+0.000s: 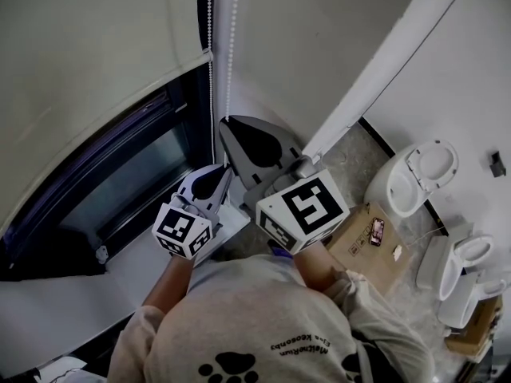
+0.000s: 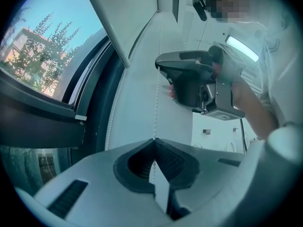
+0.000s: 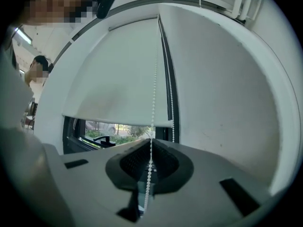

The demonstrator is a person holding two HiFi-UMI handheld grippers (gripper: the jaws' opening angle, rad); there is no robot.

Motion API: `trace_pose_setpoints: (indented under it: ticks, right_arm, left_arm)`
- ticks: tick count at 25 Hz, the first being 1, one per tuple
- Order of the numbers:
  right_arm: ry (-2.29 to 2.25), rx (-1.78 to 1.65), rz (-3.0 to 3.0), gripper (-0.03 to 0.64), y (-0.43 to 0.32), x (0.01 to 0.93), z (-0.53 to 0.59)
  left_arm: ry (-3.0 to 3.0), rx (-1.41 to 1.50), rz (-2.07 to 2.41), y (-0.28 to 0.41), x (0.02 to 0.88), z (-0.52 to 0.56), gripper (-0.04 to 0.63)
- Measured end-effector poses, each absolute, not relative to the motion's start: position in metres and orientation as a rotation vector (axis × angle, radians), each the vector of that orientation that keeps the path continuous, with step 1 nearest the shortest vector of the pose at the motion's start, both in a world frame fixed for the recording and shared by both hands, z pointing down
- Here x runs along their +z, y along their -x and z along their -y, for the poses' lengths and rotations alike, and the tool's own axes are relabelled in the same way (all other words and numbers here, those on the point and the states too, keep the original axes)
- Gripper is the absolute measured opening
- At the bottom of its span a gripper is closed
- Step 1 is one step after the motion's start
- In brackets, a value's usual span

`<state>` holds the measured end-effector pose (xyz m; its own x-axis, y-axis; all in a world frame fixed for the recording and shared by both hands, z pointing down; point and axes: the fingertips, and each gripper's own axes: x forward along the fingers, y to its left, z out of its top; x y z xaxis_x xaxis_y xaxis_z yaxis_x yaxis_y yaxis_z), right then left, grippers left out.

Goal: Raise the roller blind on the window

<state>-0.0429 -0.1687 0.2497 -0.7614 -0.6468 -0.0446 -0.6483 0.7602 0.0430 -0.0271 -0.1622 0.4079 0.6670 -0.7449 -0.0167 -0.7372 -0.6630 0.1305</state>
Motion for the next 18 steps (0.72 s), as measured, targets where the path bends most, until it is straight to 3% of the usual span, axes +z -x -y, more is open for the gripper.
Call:
trace_pose_setpoints:
  ticks: [18]
  right_arm:
    - [1.175,-0.050,-2.965,0.014,0.040,0.330,0.165]
  left_arm:
    - [-2.690,0.059,1.213,0.026,0.487,0.154,0.009]
